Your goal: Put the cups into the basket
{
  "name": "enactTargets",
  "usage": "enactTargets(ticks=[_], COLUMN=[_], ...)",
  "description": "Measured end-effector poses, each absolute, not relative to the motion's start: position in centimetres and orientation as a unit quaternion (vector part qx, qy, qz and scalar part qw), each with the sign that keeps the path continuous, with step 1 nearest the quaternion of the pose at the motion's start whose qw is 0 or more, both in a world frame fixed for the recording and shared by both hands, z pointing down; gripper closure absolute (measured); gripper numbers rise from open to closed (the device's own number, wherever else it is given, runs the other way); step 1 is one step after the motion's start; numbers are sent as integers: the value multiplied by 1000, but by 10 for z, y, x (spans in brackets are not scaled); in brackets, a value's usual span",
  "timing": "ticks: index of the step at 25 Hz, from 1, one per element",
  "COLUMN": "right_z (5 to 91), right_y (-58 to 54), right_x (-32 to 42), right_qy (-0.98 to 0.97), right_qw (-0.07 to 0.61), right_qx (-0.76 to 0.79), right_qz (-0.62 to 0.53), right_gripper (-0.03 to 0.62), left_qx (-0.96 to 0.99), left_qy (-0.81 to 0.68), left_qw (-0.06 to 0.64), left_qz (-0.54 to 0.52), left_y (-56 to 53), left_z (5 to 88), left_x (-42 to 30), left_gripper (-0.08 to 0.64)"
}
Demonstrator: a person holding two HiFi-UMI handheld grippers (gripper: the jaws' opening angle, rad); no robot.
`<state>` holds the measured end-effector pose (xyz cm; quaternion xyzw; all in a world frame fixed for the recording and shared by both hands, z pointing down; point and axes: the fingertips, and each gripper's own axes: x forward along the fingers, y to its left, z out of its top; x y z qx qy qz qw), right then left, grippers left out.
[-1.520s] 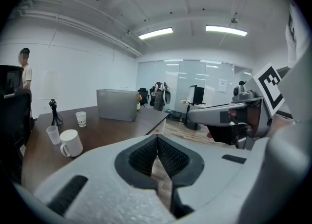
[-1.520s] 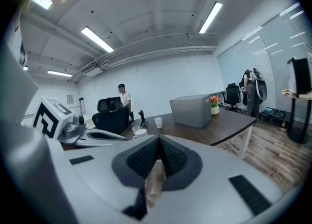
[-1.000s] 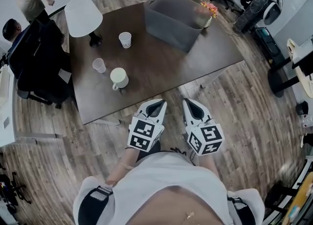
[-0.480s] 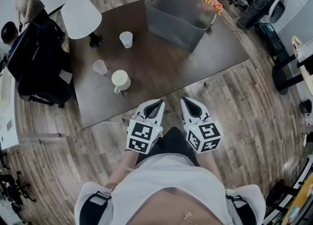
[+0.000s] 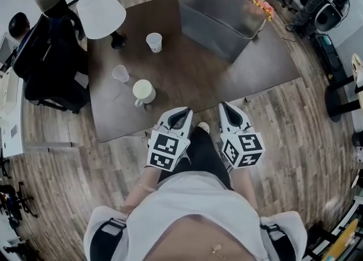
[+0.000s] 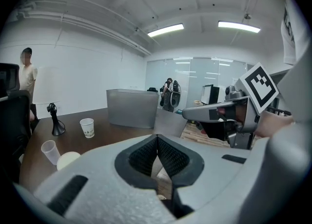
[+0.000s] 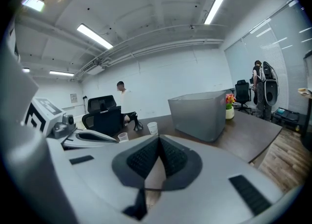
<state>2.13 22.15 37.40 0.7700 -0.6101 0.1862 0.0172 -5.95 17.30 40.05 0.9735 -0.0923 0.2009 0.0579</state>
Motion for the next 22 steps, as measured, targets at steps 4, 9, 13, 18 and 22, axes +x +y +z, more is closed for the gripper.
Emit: enactTargets(ticks=[4,9,13,18,22], right_z=[367,371,375,386,400], right_y=[196,166,149,130,118], right_x=[49,84,115,141,145], right_qy=[-623,-642,-653,-667,-685], right_qw=[22,31,37,36,43], right_qx=[761,743,734,721,700], right_qz=[179,185,182,186,196], right_gripper=[580,580,580,580,580], left_qx=[971,967,964,960,955], left_qy=[-113,-137,-155,-175,-199], left_qw=[66,79,82,85,94], left_qz=[198,200,200,200,201], left_y=[149,122,105,88,78], left_z=[400,404,409,418,426], left_x=[-33,1,29,53,59], left_gripper=[548,548,548,548,548])
